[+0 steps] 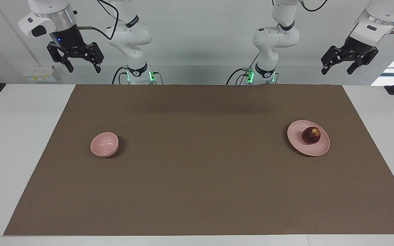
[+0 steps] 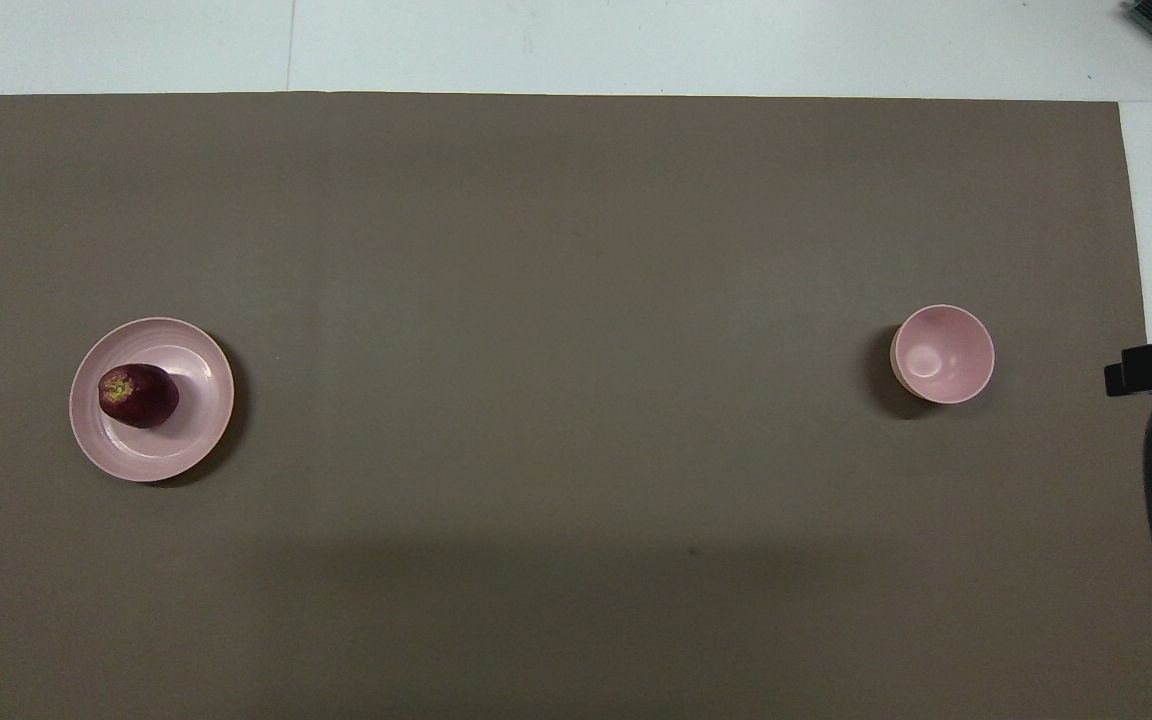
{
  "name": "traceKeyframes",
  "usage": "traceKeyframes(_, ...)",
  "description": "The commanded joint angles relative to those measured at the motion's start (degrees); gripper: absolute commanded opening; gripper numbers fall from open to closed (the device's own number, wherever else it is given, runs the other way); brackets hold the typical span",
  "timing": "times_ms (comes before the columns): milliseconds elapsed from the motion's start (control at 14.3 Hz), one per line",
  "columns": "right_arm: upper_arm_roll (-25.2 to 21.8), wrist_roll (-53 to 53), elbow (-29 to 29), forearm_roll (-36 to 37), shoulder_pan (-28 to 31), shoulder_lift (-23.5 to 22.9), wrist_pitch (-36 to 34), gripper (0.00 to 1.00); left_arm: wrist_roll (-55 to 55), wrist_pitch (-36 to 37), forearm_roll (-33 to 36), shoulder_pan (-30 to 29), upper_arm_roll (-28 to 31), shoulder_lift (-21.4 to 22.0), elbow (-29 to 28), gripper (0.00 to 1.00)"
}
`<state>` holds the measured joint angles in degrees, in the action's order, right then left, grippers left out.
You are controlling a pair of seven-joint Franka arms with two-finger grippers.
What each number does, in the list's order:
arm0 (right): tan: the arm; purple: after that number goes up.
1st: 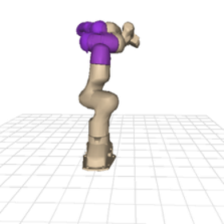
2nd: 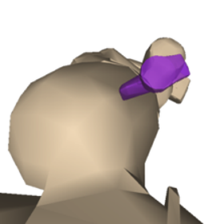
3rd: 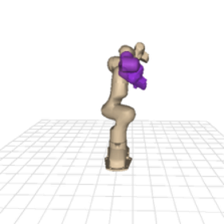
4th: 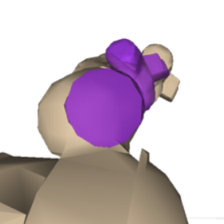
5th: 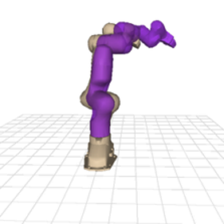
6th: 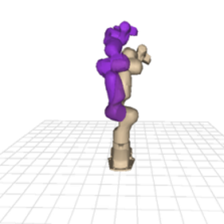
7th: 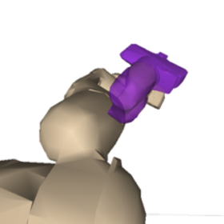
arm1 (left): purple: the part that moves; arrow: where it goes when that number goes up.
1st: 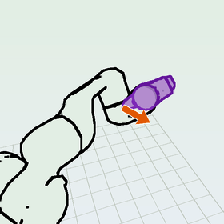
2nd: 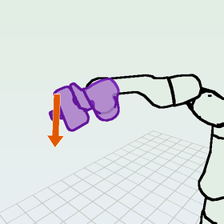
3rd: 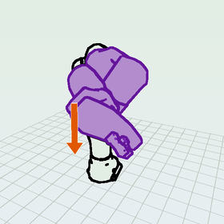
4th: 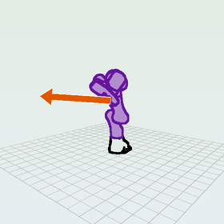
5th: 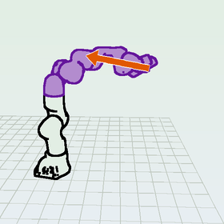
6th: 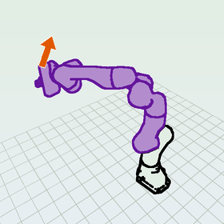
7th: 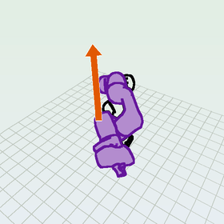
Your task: Move apple from plate to bowl
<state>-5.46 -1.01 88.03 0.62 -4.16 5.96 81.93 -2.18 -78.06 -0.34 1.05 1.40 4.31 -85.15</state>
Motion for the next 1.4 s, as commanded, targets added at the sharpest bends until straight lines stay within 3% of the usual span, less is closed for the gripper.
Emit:
traceKeyframes(0, 0.3, -0.8, -0.5, 0.3, 0.4, -0.3, -0.3, 1.00, 0.3, 0.7, 1.0, -0.6, -0.4, 1.1, -0.8, 1.00)
traceKeyframes(769, 0.3, -0.9, -0.5, 0.3, 0.4, -0.3, -0.5, 1.00, 0.0, -0.8, 0.7, 0.2, -0.5, 1.2, -1.6, 1.00)
traceKeyframes(1189, 0.2, -0.7, -0.5, 0.3, 0.4, -0.3, -0.5, 1.00, -1.2, -11.0, 0.5, -0.3, -0.3, 3.6, -9.9, 1.00)
traceKeyframes(1329, 0.2, -0.8, -0.5, 0.3, 0.4, -0.3, -0.5, 1.00, -4.5, -15.7, 0.4, -0.3, 2.5, 3.6, -14.1, 1.00)
